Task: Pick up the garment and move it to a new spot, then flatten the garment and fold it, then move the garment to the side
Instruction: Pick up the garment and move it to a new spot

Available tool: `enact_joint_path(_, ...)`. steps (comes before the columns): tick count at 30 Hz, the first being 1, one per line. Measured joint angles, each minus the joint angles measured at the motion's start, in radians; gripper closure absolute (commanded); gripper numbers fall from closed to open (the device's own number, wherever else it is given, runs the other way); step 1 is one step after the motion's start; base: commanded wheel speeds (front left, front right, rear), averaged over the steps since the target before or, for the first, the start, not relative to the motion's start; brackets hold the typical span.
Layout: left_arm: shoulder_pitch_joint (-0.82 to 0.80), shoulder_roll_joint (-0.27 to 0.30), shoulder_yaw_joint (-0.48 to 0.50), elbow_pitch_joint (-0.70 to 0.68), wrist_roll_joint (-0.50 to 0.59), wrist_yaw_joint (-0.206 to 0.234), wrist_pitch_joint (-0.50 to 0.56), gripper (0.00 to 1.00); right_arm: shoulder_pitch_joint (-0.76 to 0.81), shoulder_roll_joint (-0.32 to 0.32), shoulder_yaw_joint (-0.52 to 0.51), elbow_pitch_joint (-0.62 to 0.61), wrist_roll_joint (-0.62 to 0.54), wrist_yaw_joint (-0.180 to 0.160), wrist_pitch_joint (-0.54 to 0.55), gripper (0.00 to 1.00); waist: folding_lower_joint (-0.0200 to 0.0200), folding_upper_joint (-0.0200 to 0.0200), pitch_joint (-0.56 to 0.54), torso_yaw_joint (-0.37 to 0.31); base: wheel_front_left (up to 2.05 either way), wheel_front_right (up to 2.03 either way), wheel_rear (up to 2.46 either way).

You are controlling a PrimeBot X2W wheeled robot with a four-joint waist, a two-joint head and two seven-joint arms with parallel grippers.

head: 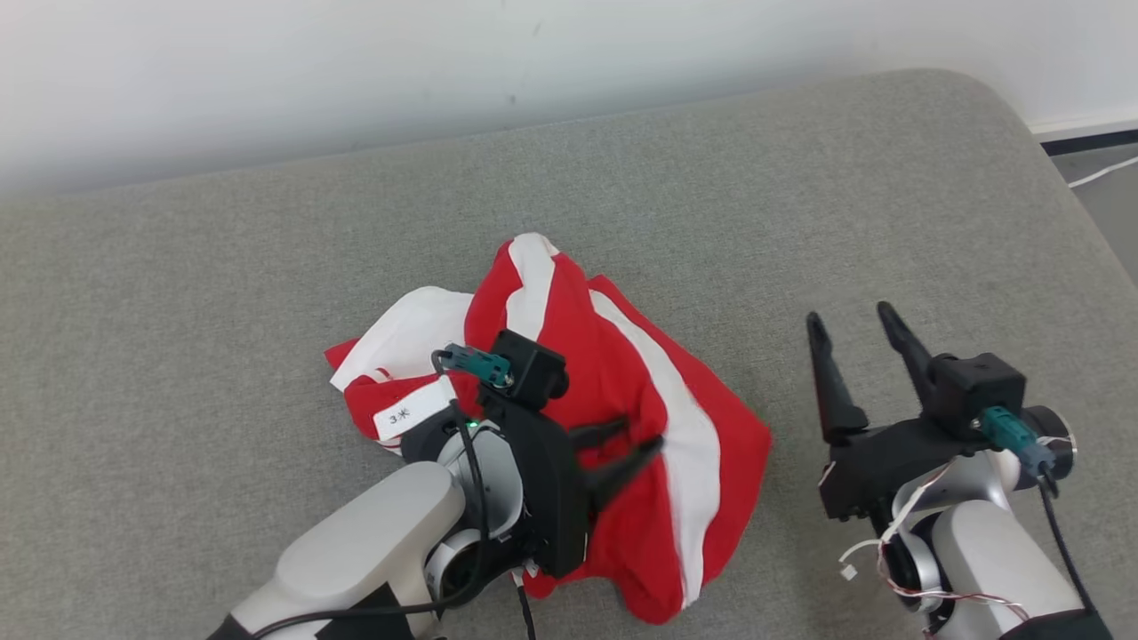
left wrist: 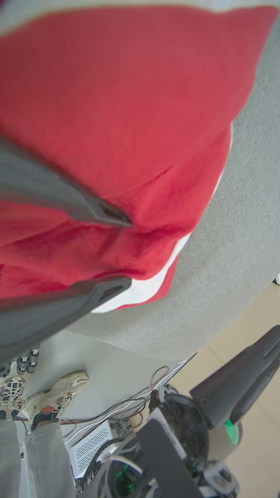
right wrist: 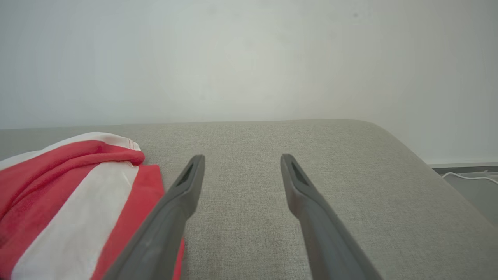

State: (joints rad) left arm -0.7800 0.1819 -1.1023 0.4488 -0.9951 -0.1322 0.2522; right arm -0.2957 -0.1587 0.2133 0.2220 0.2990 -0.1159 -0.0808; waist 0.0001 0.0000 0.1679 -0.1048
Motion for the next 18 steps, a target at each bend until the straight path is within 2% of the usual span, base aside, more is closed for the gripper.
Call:
enact_joint_path(4,-0.009,-0.009,-0.002,0.017,0.024,0.000,-0.025,0.00,0.000,-0.007,-0.012,0.004,0.000,-0.002,-0.008,0.00,-0.0001,0.0000,-0.003,0.015,0.00,0.00,0.00)
enact_joint_path(14,-0.031,0.019,0.024,-0.012,0.040,0.000,-0.119,0.00,0.009,-0.006,-0.015,0.048,0.014,-0.003,-0.018,0.00,-0.0001,0.0000,-0.053,0.067,0.00,0.00,0.00)
enact_joint_path(18,-0.035,0.086,0.045,0.018,0.082,0.033,-0.152,0.00,0.045,-0.005,-0.007,0.060,0.017,0.002,-0.017,0.00,-0.0002,-0.0001,-0.089,0.088,0.00,0.00,0.00)
